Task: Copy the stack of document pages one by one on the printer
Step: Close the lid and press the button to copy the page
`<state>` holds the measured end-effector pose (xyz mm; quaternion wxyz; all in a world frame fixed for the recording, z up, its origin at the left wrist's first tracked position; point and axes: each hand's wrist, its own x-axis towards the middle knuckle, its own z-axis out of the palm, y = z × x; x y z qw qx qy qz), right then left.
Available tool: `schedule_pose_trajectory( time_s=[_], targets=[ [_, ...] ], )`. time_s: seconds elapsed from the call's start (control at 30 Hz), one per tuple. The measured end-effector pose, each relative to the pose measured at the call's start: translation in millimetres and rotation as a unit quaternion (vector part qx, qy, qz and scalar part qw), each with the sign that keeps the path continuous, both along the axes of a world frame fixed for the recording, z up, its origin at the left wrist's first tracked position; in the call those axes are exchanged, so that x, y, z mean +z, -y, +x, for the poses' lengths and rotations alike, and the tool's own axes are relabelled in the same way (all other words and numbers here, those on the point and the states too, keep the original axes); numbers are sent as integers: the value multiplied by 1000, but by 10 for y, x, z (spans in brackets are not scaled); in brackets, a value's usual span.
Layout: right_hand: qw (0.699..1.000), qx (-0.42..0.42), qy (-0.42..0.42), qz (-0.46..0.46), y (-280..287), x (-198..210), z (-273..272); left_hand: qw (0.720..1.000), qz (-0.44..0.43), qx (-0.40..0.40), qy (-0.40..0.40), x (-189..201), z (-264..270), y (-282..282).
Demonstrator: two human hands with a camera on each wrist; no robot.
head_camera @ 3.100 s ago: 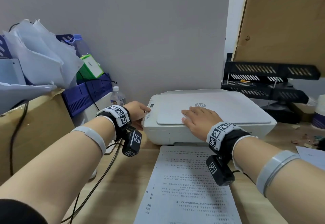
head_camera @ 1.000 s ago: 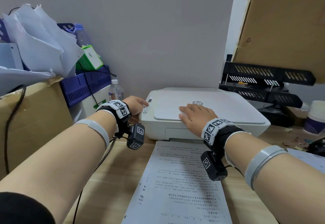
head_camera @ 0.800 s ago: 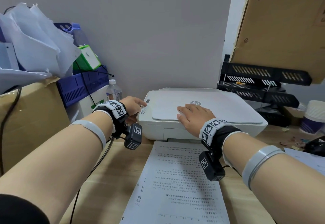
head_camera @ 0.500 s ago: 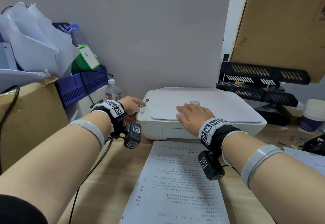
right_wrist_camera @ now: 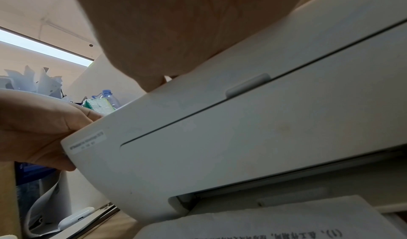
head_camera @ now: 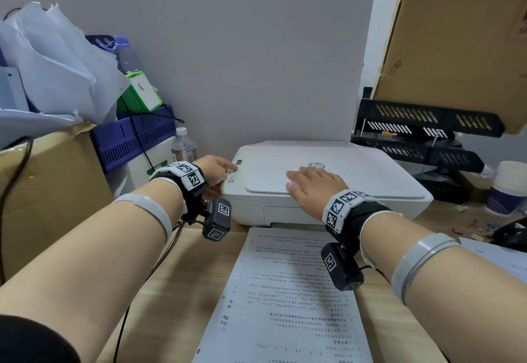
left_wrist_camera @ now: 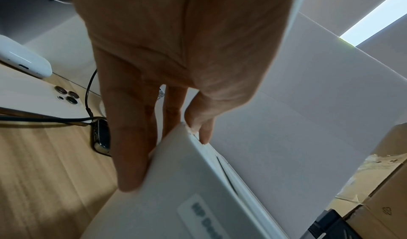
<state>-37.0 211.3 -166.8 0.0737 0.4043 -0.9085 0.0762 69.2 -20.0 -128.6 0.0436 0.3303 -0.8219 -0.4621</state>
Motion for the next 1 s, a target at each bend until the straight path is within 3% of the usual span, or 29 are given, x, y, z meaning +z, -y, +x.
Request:
schedule_pose_trajectory(
  time_s=[0.63,0.87,1.0],
  targets=[
    [1000,1,2,7,-1,-6,-4,1000,20,-2,-16,-7,58,-70],
    [1000,4,3,7,-1,13,-14,986,-148,-45,60,93,-59,-227],
    [1000,6,19,20,5,37,-40,944,-313,-67,85,152,-122,-255]
  ],
)
